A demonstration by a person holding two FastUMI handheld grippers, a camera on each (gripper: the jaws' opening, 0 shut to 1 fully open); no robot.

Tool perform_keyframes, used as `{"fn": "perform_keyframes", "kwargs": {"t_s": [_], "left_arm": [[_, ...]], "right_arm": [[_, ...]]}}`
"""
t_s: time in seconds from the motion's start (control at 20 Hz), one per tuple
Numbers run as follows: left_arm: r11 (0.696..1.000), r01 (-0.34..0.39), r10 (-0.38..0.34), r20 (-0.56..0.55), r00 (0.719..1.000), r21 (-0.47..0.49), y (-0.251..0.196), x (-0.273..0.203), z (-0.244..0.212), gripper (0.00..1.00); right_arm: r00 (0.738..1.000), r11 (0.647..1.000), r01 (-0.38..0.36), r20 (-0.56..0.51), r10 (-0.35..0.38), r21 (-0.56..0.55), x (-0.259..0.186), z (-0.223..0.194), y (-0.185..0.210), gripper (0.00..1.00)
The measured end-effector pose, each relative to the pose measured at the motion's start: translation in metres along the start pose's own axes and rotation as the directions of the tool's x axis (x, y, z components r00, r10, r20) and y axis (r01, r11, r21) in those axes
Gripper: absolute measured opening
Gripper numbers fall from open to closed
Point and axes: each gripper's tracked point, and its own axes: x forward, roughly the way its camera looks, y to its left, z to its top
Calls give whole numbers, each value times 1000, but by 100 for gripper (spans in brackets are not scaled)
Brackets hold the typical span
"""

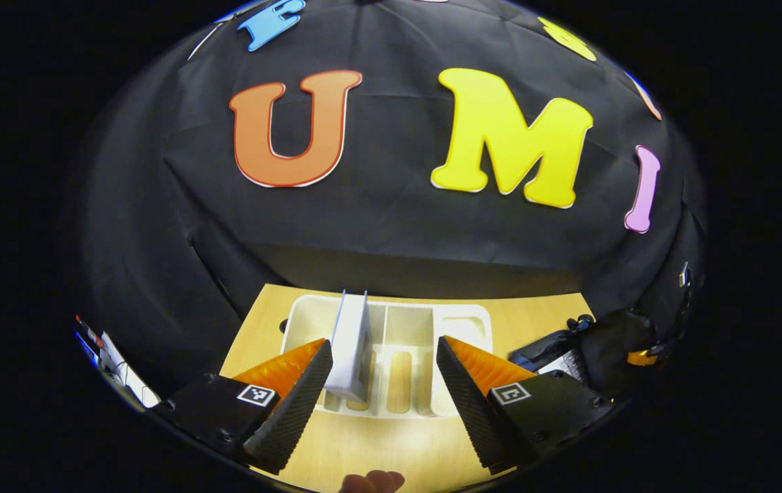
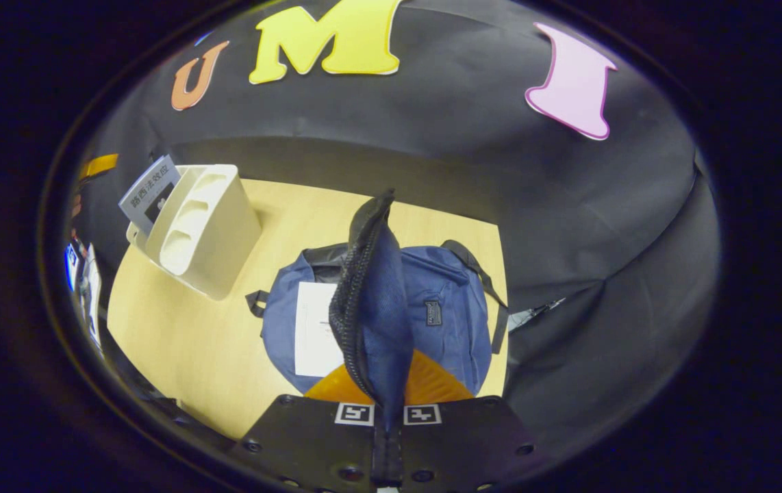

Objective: Open the schoolbag, grab two books from the bookshelf and put them into the schoolbag.

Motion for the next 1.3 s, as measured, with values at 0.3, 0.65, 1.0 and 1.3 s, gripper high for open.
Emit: {"fn": "perform_keyframes", "kwargs": {"t_s": [0.3,0.65,1.0,1.3], "left_arm": [[1000,16,-17,-213,977,-3,39,43,-25,100],[999,50,-51,-323,945,-12,31,84,-41,98],[999,50,-50,-405,913,-10,30,116,-57,98],[999,41,-41,-473,880,-12,32,126,-74,92]], "right_arm": [[1000,1000,12,-24,-12,-17,4,0,2,1],[999,999,32,-43,-33,-32,0,4,-8,1],[998,999,36,-56,-37,-16,3,4,-10,1],[997,999,36,-61,-37,-12,4,3,-11,1]]}}
